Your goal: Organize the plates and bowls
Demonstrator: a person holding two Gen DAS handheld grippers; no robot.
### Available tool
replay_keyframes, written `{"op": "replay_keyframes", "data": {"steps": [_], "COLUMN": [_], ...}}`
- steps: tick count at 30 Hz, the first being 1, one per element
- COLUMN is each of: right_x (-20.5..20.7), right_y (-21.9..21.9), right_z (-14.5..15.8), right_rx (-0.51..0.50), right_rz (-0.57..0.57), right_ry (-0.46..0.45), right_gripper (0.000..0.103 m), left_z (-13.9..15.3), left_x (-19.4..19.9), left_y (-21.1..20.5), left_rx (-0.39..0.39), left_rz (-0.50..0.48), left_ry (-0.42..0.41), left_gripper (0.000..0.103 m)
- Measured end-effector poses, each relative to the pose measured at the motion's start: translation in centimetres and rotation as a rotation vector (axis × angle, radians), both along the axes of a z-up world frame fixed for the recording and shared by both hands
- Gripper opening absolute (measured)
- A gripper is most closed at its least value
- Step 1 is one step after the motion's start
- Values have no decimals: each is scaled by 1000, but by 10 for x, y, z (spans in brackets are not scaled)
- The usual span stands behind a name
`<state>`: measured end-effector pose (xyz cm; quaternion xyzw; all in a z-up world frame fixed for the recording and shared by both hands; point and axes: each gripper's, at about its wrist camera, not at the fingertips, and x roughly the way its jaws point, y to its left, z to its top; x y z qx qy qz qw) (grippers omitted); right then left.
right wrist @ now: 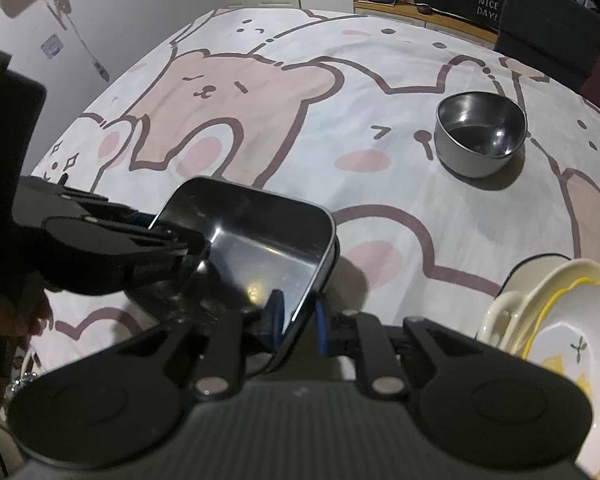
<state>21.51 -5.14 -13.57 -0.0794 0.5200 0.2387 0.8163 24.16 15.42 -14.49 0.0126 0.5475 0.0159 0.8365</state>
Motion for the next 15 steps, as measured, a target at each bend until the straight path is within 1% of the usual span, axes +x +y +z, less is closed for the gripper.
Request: {"op": "replay_keyframes", "data": {"steps": [2, 9, 15], "right_x": [0, 1, 4], "right_y": [-1, -3, -6], "right_z": [0, -3, -6], "right_rx": [-7, -13, 5], "right_rz": [0, 1, -10], "right_ry": [-3, 19, 40], "right_gripper": [12, 11, 11], "left_z": [0, 0, 0], "left_x": [0, -1, -1], "left_y": [3, 5, 4], "left_rx": [2, 0, -1], "left_rz": [9, 17, 17], "left_ry": [3, -1, -1], "left_gripper": [22, 22, 22]}}
